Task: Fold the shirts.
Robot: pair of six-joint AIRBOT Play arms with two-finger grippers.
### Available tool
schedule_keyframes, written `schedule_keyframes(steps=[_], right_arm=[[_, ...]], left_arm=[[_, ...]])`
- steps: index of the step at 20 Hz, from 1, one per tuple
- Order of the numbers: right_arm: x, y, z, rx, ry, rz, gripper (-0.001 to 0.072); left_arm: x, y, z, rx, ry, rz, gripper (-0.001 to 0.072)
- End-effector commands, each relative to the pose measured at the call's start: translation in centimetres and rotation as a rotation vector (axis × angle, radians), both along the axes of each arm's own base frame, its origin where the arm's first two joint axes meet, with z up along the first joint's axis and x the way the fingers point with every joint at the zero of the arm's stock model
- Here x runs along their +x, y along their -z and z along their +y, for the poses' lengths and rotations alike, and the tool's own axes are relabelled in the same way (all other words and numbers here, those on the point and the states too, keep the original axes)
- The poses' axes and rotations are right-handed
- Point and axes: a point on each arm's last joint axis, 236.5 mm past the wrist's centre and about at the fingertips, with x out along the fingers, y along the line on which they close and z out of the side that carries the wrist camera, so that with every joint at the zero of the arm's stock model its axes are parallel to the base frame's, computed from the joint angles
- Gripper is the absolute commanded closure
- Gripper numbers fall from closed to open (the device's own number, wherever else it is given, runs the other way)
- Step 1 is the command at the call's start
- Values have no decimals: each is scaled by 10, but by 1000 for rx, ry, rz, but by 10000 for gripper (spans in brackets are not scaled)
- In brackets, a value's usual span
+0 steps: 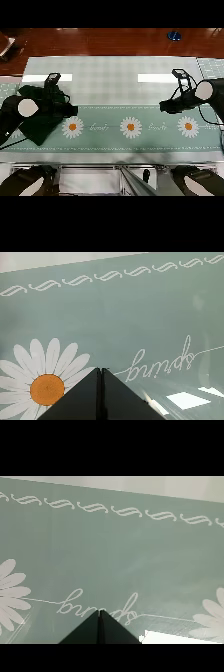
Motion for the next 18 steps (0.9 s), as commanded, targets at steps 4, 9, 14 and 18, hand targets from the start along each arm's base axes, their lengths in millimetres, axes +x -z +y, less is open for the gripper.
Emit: schedule_keyframes(steps=[4,9,14,18], right_arm=[[0,0,0,0,0,1,690],[0,0,0,0,0,1,690],[0,0,0,0,0,1,689],[10,-2,1,7,3,-42,689]], left_arm=[[0,0,0,0,1,-1,685],[0,0,0,0,1,-1,685],[0,0,0,0,1,-1,686],[7,-3,-1,-7,-6,-29,685]])
